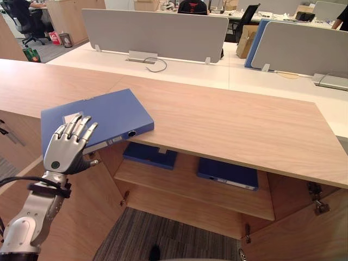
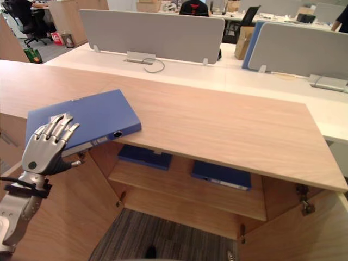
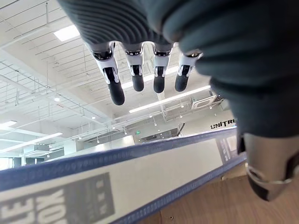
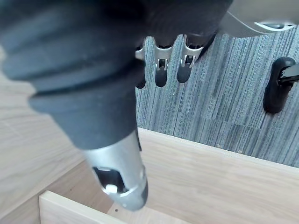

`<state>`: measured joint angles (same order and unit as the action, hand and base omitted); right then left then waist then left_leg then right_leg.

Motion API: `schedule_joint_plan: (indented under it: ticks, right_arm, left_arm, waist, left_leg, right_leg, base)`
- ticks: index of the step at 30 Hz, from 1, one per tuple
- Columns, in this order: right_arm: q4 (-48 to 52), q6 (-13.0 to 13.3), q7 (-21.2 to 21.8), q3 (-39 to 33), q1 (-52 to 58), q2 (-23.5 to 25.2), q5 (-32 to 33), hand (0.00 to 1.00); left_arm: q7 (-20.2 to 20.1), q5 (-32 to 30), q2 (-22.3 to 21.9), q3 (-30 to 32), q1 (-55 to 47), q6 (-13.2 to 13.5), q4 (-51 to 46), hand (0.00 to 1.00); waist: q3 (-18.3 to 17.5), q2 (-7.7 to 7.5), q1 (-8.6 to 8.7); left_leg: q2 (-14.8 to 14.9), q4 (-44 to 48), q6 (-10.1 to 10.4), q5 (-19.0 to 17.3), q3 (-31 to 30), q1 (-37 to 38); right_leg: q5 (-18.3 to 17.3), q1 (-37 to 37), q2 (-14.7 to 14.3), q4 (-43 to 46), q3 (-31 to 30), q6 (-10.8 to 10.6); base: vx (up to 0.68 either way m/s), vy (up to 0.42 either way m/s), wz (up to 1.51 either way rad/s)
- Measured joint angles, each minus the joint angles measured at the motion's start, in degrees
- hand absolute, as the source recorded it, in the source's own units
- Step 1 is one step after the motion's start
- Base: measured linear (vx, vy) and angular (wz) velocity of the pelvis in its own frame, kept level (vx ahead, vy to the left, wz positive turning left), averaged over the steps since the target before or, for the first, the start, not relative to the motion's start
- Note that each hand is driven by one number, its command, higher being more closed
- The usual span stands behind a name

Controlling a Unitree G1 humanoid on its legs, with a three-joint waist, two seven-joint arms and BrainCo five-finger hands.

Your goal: Walk over to the cabinet, pick up the folder, carry it to the office cabinet, place the folder inside the office cabinet, then close the office cabinet door

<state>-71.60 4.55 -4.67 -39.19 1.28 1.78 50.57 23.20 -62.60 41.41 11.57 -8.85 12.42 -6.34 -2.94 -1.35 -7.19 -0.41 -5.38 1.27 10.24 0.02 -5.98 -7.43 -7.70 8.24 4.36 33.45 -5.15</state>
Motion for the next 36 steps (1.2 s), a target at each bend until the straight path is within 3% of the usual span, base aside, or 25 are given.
schedule_joint_plan:
  ticks: [16,31,32,36]
  right_arm:
    - [0.1,-0.2,0.2,0.5,1.0,-0.2,0.0,0.0]
    - [1.4,-0.6,0.9,3.4,1.9,-0.5,0.0,0.0]
    - [1.4,-0.6,0.9,3.5,1.9,-0.5,0.0,0.0]
    - [2.1,-0.7,1.2,5.5,2.5,-0.6,0.0,0.0]
  left_arm:
    - [-2.4,0.0,3.1,-0.1,2.3,-0.1,7.8,0.0]
    - [-4.8,-0.2,9.6,-6.2,7.4,1.1,13.9,0.0]
    - [-4.9,-0.4,9.7,-6.2,8.0,1.1,14.8,1.0]
    - [-5.2,-0.3,11.2,-6.9,9.2,1.1,15.9,1.0]
  waist:
    - [-1.0,0.17,0.01]
    - [-2.1,0.35,0.2]
    - [-2.1,0.36,0.2]
    - [-2.2,0.42,0.34]
  left_leg:
    - [0.2,0.0,0.0,-0.1,0.7,0.0]
    - [0.7,0.0,0.0,-0.1,1.2,0.1]
    - [0.7,0.0,0.0,-0.1,1.3,0.1]
    - [0.7,0.0,0.1,-0.2,1.4,0.1]
  right_leg:
    - [0.0,0.3,0.0,0.2,-0.7,0.0]
    - [0.0,0.4,0.0,0.3,-1.1,0.0]
    - [0.0,0.4,0.0,0.3,-1.2,0.0]
    - [0.0,0.4,0.0,0.4,-1.3,0.0]
  base:
    - [0.0,0.0,-0.01]
    - [0.0,0.0,0.0]
    - [-0.01,-0.009,-0.03]
    - [0.0,0.0,0.0]
